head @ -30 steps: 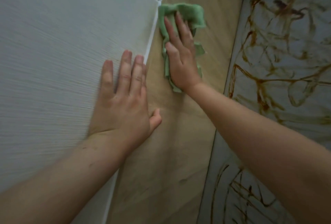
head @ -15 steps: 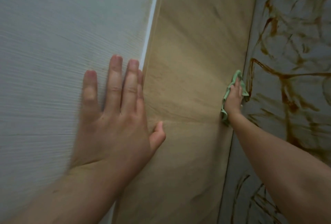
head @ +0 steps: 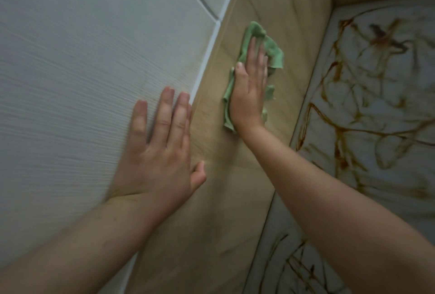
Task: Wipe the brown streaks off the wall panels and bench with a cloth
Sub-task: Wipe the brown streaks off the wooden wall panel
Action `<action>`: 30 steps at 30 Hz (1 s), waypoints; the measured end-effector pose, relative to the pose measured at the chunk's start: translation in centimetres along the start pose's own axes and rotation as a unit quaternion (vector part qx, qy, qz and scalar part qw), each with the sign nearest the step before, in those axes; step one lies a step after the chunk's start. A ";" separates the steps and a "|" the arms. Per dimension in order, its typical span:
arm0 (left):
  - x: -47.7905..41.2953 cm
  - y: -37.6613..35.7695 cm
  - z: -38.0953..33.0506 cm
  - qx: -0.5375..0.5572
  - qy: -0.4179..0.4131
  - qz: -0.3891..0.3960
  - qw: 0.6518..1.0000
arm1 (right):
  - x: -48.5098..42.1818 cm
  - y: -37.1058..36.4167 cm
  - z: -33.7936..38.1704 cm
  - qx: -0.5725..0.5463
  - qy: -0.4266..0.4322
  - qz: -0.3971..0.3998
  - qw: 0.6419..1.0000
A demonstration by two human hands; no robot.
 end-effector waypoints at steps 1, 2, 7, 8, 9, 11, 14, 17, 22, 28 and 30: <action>-0.1 0.1 0.0 0.010 -0.001 0.009 1.000 | 1.2 -0.1 1.5 0.003 0.023 0.004 1.000; 0.0 0.5 0.1 0.018 0.003 0.019 1.000 | 2.7 0.2 2.9 0.003 0.039 0.018 0.999; 0.5 1.5 0.1 0.039 0.035 0.056 0.997 | 9.1 4.3 5.0 -0.043 -0.030 0.154 0.987; 0.5 1.4 0.0 0.037 0.041 0.061 0.997 | 9.6 5.7 5.1 -0.056 -0.064 0.175 0.981; 0.6 1.6 -0.1 0.041 0.042 0.072 0.996 | 10.0 7.0 5.2 -0.061 -0.103 0.192 0.974; 1.2 2.8 -0.4 0.085 0.036 0.098 0.991 | 10.8 9.9 5.2 -0.069 -0.197 0.216 0.954; 3.8 5.9 -0.6 0.244 0.069 0.100 0.962 | 13.0 13.5 5.1 -0.144 -0.351 0.289 0.879; 9.4 8.0 -0.6 0.401 0.138 0.100 0.900 | 16.2 15.5 6.8 -0.185 -0.410 0.362 0.817; 20.0 9.6 0.7 0.572 0.300 0.118 0.754 | 22.0 17.1 14.5 -0.209 -0.414 0.470 0.751; 28.2 13.0 4.2 0.758 0.448 -0.018 0.473 | 28.8 16.9 24.7 -0.190 -0.365 0.574 0.708; 30.1 14.4 5.6 0.780 0.445 -0.068 0.435 | 30.6 16.7 27.3 -0.181 -0.335 0.590 0.712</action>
Point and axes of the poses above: each hand's wrist, its own x-axis away from the middle knuckle, its own y-axis out of the back of the hand, z = x × y, the point moved 4 cm from there along -x, towards the middle knuckle, and after that the axes turned 15 degrees about x, right-handed, at the moved point
